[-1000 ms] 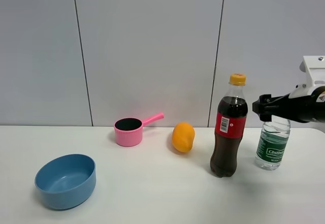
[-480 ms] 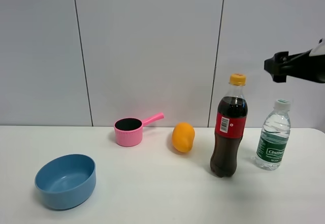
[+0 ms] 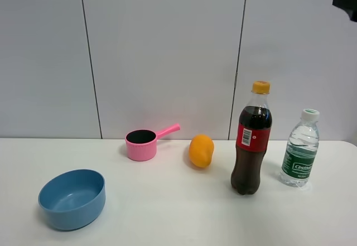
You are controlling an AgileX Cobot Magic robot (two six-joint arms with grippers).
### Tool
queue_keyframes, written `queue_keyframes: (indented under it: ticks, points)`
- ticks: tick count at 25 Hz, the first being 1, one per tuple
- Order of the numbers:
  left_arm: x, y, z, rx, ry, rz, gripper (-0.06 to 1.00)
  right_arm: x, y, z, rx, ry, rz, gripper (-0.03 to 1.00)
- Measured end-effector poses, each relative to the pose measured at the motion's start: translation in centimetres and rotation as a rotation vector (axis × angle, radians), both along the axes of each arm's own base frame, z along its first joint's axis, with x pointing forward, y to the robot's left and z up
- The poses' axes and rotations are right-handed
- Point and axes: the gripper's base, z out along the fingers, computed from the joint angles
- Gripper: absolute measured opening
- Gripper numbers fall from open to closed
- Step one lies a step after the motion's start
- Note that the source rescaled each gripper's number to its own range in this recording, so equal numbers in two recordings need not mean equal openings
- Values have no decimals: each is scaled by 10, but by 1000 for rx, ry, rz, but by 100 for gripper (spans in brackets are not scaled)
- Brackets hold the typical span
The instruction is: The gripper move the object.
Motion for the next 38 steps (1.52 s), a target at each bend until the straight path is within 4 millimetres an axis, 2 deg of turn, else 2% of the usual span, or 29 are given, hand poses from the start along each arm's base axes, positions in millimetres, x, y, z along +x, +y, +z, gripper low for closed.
queue_keyframes:
  ticks: [6,10,13,20,32,38]
  points:
    - [0,0,0,0,0,0,100,-42,-2,36,-6,67,10,99]
    - [0,0,0,0,0,0,100,-74,-4,51,-9,105,16,99]
    - [0,0,0,-1,0,-1,100,-98,-6,54,-14,154,21,99]
    - [0,0,0,-1,0,-1,100,-143,-9,48,20,246,19,99]
    - [0,0,0,-1,0,-1,100,-180,-6,14,96,632,67,99]
    - [0,0,0,-1,0,-1,100,-202,-7,8,96,651,70,99]
